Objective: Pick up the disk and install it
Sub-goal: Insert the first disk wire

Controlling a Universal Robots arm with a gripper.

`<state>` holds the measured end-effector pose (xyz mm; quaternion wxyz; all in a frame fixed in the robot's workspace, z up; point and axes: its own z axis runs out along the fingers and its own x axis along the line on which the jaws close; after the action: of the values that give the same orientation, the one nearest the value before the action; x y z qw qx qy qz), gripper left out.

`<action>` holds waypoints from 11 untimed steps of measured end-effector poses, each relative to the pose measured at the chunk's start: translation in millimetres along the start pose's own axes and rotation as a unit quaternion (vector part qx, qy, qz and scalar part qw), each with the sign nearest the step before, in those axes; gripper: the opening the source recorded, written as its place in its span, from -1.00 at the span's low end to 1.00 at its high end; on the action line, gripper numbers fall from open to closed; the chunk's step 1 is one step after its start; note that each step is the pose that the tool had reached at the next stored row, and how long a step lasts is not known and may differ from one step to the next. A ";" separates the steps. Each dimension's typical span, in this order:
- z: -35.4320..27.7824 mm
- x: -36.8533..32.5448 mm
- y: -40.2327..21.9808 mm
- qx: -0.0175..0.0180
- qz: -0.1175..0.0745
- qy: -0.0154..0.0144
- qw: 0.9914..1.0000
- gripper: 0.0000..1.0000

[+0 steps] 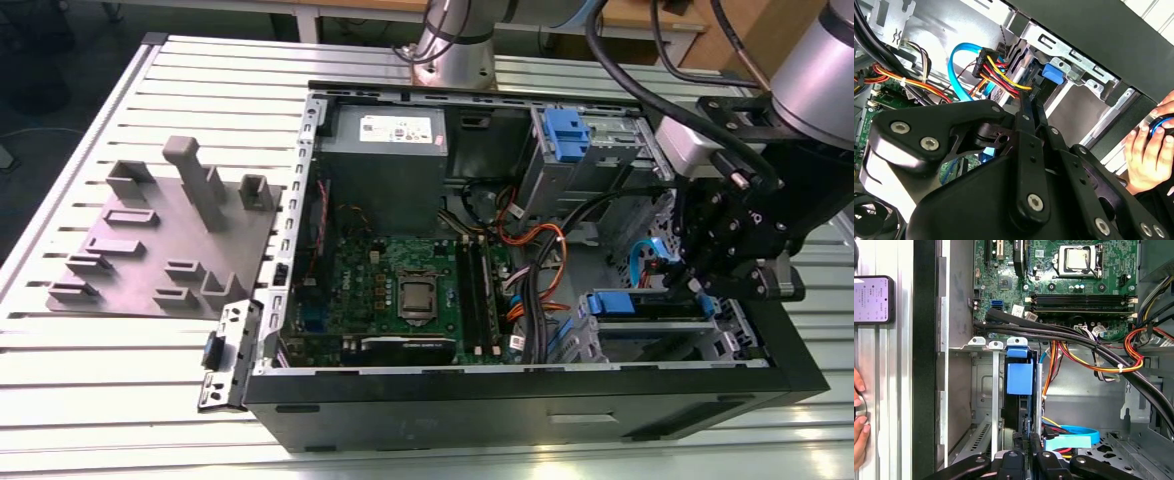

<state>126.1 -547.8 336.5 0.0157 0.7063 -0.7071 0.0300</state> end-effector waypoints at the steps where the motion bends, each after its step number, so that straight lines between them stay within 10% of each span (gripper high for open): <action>1: 0.2 0.0 0.3 0.000 0.000 0.000 1.000 -0.68; 11: 2.0 -0.1 0.8 0.000 0.000 -0.001 1.000 -0.68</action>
<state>125.4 -547.8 334.5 0.0148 0.7060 -0.7074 0.0296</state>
